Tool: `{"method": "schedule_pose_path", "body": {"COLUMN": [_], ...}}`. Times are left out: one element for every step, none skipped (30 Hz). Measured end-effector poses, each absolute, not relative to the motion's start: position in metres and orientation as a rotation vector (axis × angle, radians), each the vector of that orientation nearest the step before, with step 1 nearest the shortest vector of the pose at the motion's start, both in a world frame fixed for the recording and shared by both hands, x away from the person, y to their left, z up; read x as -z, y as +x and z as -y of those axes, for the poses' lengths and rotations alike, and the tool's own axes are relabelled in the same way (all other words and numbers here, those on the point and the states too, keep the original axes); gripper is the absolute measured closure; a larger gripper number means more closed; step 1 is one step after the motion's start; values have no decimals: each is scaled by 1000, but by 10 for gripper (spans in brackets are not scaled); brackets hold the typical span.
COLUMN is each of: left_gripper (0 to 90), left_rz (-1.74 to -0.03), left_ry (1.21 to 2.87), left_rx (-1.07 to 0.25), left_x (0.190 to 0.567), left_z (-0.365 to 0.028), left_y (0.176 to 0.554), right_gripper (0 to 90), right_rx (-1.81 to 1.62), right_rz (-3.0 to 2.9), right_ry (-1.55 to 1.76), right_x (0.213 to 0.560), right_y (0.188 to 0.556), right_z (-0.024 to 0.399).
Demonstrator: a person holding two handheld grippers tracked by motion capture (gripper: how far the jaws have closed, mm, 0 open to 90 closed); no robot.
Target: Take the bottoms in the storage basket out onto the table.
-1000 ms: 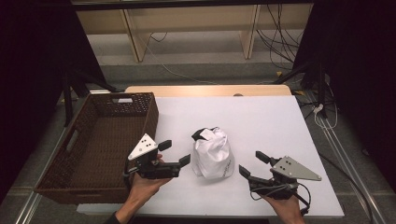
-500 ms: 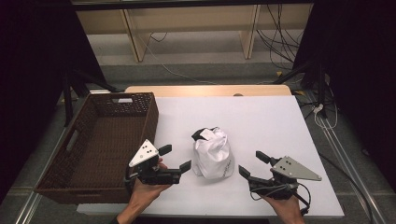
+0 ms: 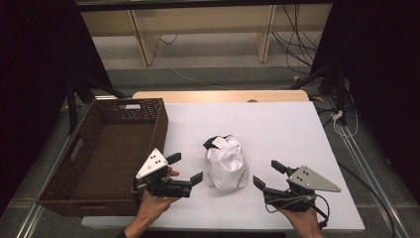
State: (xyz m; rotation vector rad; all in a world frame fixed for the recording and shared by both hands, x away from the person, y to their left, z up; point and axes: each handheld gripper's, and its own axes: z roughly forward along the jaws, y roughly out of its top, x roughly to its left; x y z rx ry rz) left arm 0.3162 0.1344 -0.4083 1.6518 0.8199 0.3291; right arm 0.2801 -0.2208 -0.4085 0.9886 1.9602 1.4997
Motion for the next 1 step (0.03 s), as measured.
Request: {"method": "schedule_pose_path", "body": {"left_gripper": [0], "left_rz": [-820], "left_ry": [1652], "left_rx": [-329], "left_x": [408], "left_z": [-134], "left_y": [316], "right_gripper": [248], "right_rx": [-1499], "right_rz": [-1962], "right_ry": [989], "right_x": [408], "right_y": [280], "right_z": [221]}}
